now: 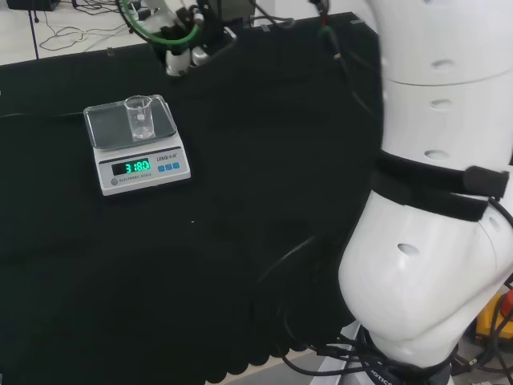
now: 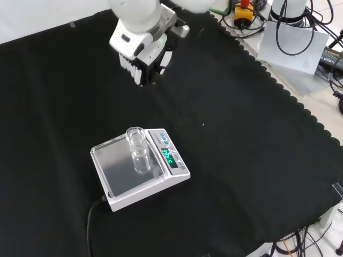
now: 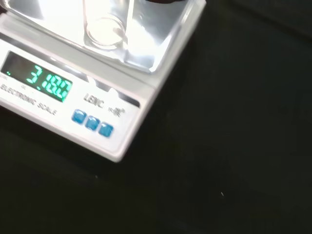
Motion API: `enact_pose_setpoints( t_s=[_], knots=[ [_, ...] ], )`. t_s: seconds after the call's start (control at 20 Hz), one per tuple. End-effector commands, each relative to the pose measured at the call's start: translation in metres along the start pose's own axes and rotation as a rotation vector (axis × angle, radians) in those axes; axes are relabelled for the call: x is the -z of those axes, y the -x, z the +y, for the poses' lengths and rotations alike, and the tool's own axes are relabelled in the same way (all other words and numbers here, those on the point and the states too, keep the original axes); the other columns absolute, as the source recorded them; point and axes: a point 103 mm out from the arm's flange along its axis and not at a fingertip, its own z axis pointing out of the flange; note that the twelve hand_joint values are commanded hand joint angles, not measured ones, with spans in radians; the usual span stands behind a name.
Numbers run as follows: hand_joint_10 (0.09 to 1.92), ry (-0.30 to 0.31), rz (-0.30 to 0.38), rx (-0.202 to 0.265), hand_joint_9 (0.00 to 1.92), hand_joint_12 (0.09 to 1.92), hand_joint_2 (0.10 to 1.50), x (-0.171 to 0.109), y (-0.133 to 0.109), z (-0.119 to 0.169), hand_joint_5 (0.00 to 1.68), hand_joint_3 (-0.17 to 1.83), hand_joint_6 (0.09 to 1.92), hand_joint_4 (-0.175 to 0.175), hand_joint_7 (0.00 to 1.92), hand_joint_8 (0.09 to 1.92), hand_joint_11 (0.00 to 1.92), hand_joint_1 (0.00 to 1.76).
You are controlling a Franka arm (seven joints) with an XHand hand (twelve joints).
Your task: Put the beaker on the electronic balance.
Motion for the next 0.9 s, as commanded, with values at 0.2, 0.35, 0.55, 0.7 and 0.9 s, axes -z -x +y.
enact_pose_setpoints(
  t_s=[0.2,0.35,0.55,0.7,0.9],
  knots=[
    [0.81,0.064,0.152,-0.215,1.29,1.04,1.11,-0.023,0.060,-0.067,1.09,-0.10,0.84,-0.120,1.23,0.79,1.19,1.16],
    [0.81,0.076,0.162,-0.247,1.29,1.04,1.11,-0.022,0.067,-0.082,1.09,-0.10,0.84,-0.120,1.23,0.79,1.19,1.16],
    [0.81,0.087,0.161,-0.275,1.28,1.04,1.11,-0.018,0.070,-0.094,1.09,-0.10,0.84,-0.121,1.23,0.79,1.19,1.16],
    [0.81,0.091,0.155,-0.276,1.28,1.04,1.11,-0.017,0.069,-0.097,1.09,-0.11,0.84,-0.123,1.23,0.78,1.19,1.16],
    [0.81,0.095,0.142,-0.276,1.28,1.03,1.11,-0.013,0.068,-0.097,1.09,-0.11,0.84,-0.124,1.23,0.78,1.19,1.16]
  ],
)
